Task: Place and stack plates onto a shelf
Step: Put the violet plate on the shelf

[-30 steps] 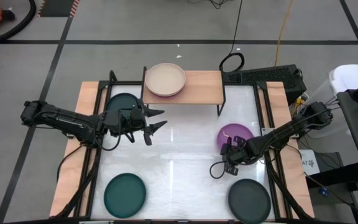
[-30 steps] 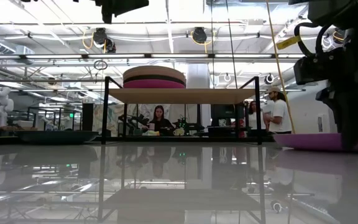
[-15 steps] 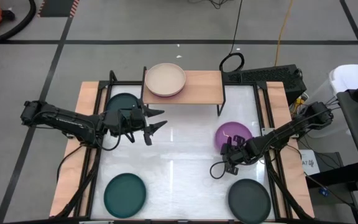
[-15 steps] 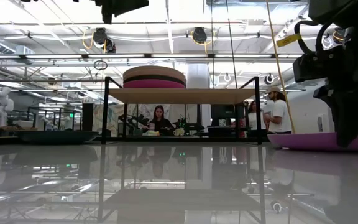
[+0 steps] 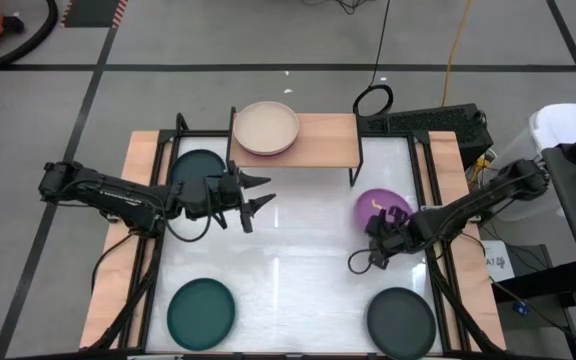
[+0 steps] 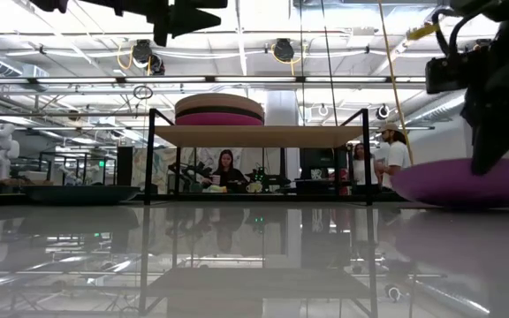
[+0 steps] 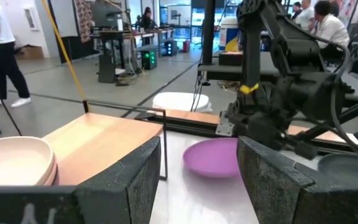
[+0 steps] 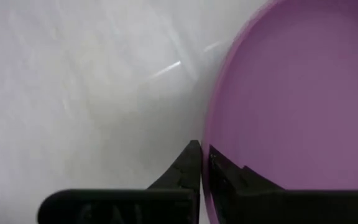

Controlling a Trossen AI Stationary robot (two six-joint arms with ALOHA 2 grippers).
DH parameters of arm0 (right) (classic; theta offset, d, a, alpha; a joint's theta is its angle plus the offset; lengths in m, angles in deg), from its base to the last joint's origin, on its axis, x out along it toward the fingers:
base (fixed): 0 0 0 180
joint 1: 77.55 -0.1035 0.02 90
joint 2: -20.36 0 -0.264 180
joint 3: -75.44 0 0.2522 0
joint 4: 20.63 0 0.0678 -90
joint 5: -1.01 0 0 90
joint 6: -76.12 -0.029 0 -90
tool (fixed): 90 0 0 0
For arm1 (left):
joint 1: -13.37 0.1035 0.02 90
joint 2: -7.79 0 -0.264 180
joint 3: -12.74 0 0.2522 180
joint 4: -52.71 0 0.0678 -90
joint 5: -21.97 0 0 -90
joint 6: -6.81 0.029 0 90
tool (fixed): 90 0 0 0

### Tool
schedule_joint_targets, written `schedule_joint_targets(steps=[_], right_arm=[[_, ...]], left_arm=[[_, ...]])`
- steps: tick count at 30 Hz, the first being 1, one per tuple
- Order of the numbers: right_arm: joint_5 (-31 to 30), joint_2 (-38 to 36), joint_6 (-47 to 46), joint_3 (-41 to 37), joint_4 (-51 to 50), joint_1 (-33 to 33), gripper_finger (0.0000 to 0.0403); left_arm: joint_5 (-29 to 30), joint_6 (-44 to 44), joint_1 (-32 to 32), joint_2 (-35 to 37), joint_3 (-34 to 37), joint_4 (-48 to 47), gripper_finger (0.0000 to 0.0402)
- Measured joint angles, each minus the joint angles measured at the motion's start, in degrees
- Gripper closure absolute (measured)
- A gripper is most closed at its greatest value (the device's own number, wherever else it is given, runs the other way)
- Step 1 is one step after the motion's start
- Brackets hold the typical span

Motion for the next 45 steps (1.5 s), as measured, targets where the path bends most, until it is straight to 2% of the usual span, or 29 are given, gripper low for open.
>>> schedule_joint_targets(steps=[12, 20, 30, 34, 40, 45], right_arm=[[-5.26, -12.22, 0.45, 0.00, -3.65, 5.72, 0.0401], [-7.47, -18.21, 5.19, 1.41, -3.22, 10.56, 0.0402], [-9.20, -20.65, 11.96, 8.10, -4.13, 16.21, 0.0402], [-11.64, -20.42, 15.03, 11.40, -6.55, 18.60, 0.0402], [-18.73, -19.89, 24.56, 18.10, -6.73, 22.07, 0.0403], [-17.11, -16.38, 42.75, 24.44, 2.14, 24.39, 0.0403]], left_arm=[[-0.02, -0.69, 0.24, 0.02, 0.00, 1.03, 0.0186], [-0.02, -0.78, 0.24, 0.02, 0.00, 1.02, 0.0186], [-0.02, -0.77, 0.24, 0.02, 0.00, 0.97, 0.0186], [-0.03, -0.75, 0.24, 0.02, 0.00, 0.97, 0.0186], [-0.04, -0.34, 0.24, 0.02, 0.00, 1.00, 0.0186], [-0.04, -0.21, 0.24, 0.02, 0.00, 1.00, 0.0186]])
